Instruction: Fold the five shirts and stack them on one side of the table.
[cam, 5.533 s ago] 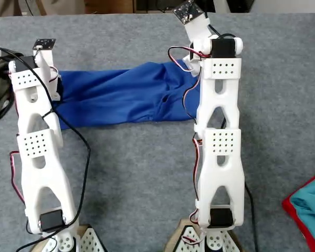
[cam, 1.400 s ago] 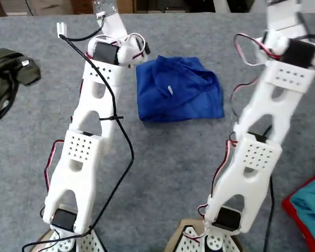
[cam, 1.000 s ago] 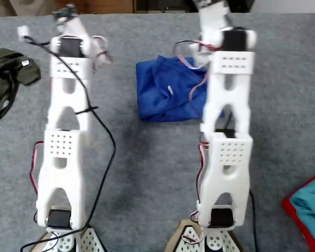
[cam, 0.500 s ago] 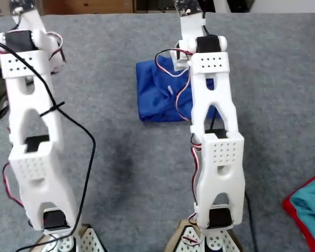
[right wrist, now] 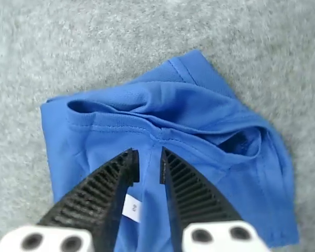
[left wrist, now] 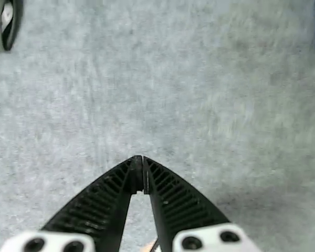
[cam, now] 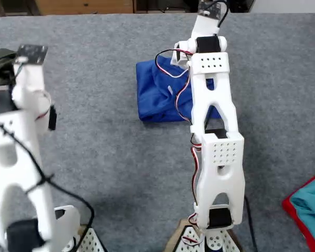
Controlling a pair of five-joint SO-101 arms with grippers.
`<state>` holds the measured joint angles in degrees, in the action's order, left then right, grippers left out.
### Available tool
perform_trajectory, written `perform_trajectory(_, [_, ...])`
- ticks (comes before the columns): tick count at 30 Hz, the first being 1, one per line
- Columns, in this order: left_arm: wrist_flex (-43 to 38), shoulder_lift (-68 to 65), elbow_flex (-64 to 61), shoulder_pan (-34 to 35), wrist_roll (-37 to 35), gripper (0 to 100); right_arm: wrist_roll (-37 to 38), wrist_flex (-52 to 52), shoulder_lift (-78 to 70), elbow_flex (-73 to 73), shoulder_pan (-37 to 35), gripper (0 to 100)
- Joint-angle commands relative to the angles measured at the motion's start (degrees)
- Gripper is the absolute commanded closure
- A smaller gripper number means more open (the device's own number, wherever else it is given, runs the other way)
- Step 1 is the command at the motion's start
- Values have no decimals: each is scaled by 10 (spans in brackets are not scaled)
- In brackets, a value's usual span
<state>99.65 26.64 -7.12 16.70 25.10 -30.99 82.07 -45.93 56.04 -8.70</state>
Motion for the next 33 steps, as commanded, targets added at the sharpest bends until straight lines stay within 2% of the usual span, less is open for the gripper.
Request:
perform_trajectory(1, [-27,75,-62,29,31,981,-39,23,13,4,-14,911])
perform_trajectory(5, [-63,100,-138,53,52,981,-76,79,10,4,-24,911])
perform_trajectory(8, [-80,102,-171,71,60,981,-77,87,8,-2,-30,911])
perform_trajectory(16, [-86,102,-185,98,62,981,-80,55,-45,4,-45,910])
perform_trajectory(23, [-87,101,-185,107,63,981,-75,5,-63,23,-27,910])
perform_trajectory(30, [-88,97,-185,105,63,981,-38,-25,-79,42,-22,907])
perform_trajectory(33, [-89,97,-185,105,63,981,-33,-26,-88,42,-20,845])
